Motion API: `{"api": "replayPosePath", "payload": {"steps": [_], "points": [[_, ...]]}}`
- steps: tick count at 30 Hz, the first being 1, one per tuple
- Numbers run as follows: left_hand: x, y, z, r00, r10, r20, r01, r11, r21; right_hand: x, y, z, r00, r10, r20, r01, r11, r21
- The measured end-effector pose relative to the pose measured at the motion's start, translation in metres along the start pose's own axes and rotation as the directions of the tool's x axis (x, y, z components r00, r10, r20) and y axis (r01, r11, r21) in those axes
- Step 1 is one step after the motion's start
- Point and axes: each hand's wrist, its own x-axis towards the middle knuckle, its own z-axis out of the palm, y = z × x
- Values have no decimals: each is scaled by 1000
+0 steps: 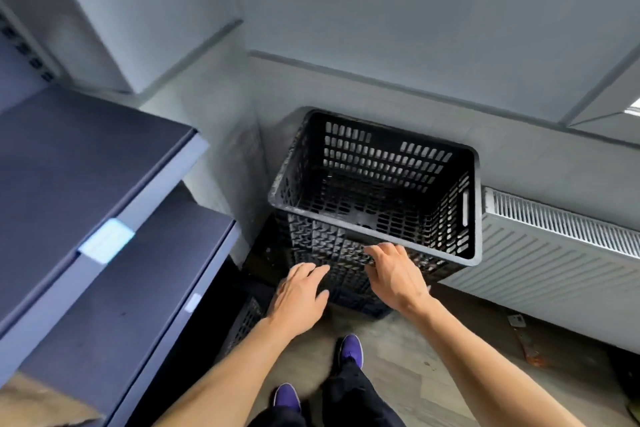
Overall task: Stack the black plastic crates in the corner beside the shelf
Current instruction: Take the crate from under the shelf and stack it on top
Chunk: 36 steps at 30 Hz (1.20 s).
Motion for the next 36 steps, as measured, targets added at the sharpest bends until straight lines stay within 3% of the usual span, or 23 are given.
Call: {"api": "replayPosePath", "payload": {"steps": [6, 15, 26, 36], "points": [[-69, -52, 4, 964, -257, -64, 249, 963, -105, -6, -46, 27, 973, -130, 191, 136, 991, -17], [-144, -68, 37, 804, -590, -70, 562, 793, -236, -16, -91, 76, 843, -338, 419, 352, 935, 47], [-202, -65, 94, 617, -786, -32, 749, 600, -282, -18, -103, 151, 642, -511, 572, 521, 838, 163], [-198, -103, 169, 560, -828, 41, 804, 530, -269, 0, -100, 213, 638, -468, 612, 462, 868, 182]]}}
